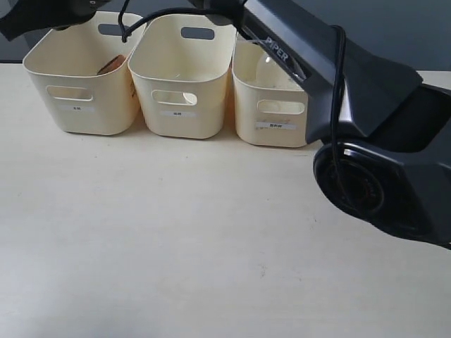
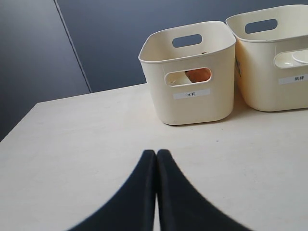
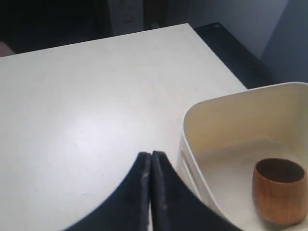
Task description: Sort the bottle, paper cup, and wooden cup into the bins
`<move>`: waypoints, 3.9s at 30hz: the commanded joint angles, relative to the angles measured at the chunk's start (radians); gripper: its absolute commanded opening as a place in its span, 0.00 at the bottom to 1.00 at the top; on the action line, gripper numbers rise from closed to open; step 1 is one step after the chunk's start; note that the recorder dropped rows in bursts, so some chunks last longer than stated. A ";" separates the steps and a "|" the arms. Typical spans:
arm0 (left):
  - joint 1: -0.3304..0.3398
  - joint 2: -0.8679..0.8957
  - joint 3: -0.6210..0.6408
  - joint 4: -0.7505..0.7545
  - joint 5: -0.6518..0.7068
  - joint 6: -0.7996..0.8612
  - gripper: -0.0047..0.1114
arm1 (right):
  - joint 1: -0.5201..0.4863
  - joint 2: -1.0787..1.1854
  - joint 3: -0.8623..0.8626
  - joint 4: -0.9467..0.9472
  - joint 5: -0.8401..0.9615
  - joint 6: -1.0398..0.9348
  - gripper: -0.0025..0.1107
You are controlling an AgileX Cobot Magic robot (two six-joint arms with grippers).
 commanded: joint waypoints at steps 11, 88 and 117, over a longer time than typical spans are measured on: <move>-0.004 0.005 -0.005 -0.002 -0.005 -0.001 0.04 | 0.000 -0.011 -0.005 0.044 0.011 0.021 0.02; -0.004 0.005 -0.005 -0.002 -0.005 -0.001 0.04 | -0.688 -1.954 2.583 -0.191 -1.118 0.181 0.02; -0.004 0.005 -0.005 -0.002 -0.005 -0.001 0.04 | -0.849 -2.447 2.663 -0.183 -0.818 0.181 0.02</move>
